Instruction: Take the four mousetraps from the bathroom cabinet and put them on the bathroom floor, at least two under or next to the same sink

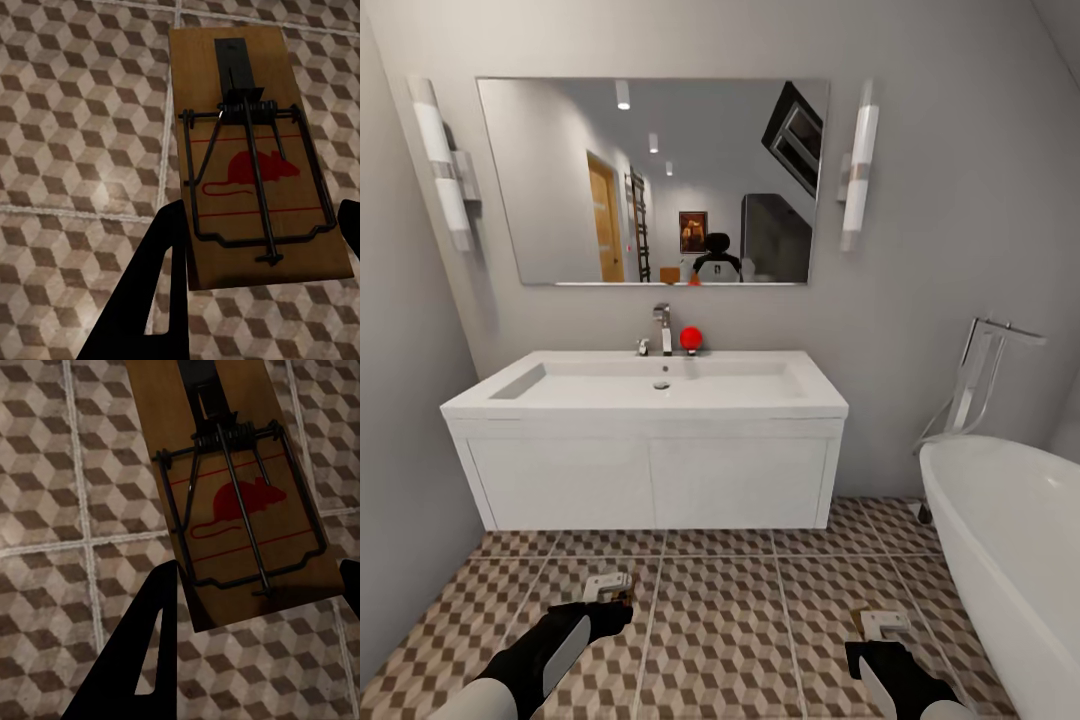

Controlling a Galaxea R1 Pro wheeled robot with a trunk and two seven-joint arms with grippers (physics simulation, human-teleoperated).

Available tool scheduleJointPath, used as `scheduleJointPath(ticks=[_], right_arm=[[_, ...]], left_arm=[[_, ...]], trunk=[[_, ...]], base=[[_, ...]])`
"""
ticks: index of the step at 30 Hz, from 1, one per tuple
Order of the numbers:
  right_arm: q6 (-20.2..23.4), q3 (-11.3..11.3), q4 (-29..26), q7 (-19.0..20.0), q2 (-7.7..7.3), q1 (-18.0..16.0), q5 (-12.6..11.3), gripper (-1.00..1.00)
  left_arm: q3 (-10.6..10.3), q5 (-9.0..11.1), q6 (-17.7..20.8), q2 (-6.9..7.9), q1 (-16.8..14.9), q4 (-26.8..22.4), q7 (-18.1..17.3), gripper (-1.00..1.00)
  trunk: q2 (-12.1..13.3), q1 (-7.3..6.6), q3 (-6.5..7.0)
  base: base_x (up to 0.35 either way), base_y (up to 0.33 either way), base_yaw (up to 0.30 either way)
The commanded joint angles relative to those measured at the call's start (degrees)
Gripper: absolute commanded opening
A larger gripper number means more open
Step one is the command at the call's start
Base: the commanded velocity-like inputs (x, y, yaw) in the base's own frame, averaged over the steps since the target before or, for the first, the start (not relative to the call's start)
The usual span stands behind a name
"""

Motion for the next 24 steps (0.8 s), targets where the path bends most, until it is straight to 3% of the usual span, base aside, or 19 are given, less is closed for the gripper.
scheduleJointPath(ticks=[1, 7, 9, 15, 19, 20, 24], right_arm=[[0.38, -0.32, -0.11, 0.01, 0.04, -0.02, 0.51, -1.0], [0.21, -0.32, -0.11, 0.0, 0.04, -0.02, 0.59, -1.0], [-3.93, -0.28, -0.11, -0.84, 0.02, -0.02, 0.55, -1.0], [-4.63, -0.41, -0.13, -1.95, 0.71, -0.04, 1.27, -1.0], [-4.47, -0.41, -0.25, -1.97, 2.87, -0.61, 2.01, -1.0], [-4.69, -0.44, -0.27, -1.95, 4.11, -0.84, 2.08, -1.0], [-5.53, -0.47, -0.17, -1.94, 6.3, -1.04, 2.14, -1.0]], left_arm=[[-0.47, 0.52, 0.23, 0.08, -0.03, -0.15, 0.6, -1.0], [-0.48, 0.53, 0.15, 0.07, -0.03, -0.08, 0.76, -1.0], [-0.48, 0.58, 0.54, 0.1, -0.03, 0.08, 1.09, -1.0], [-0.44, 0.62, 1.18, -0.07, -0.03, 0.11, 3.88, -1.0], [-0.57, 0.68, 1.19, -0.67, -0.03, 0.3, 4.54, -1.0], [-0.65, 0.69, 1.08, -0.75, -0.03, 0.78, 4.64, -1.0], [-0.67, 0.64, 0.38, -0.22, -0.03, 3.52, 4.72, -1.0]], trunk=[[-0.45, 0.22, -0.25], [-2.85, 1.54, -1.32], [-3.65, 1.98, -1.68], [-6.06, 3.29, -2.76], [-7.66, 4.17, -3.48], [-8.07, 4.39, -3.66], [-9.67, 5.27, -4.37]], base=[[0.0, 0.0, 0.0], [0.0, 0.0, 0.0], [0.0, 0.0, 0.0], [0.0, 0.0, 0.0], [0.0, 0.0, 0.0], [0.0, 0.0, 0.0], [0.0, 0.0, 0.0]])
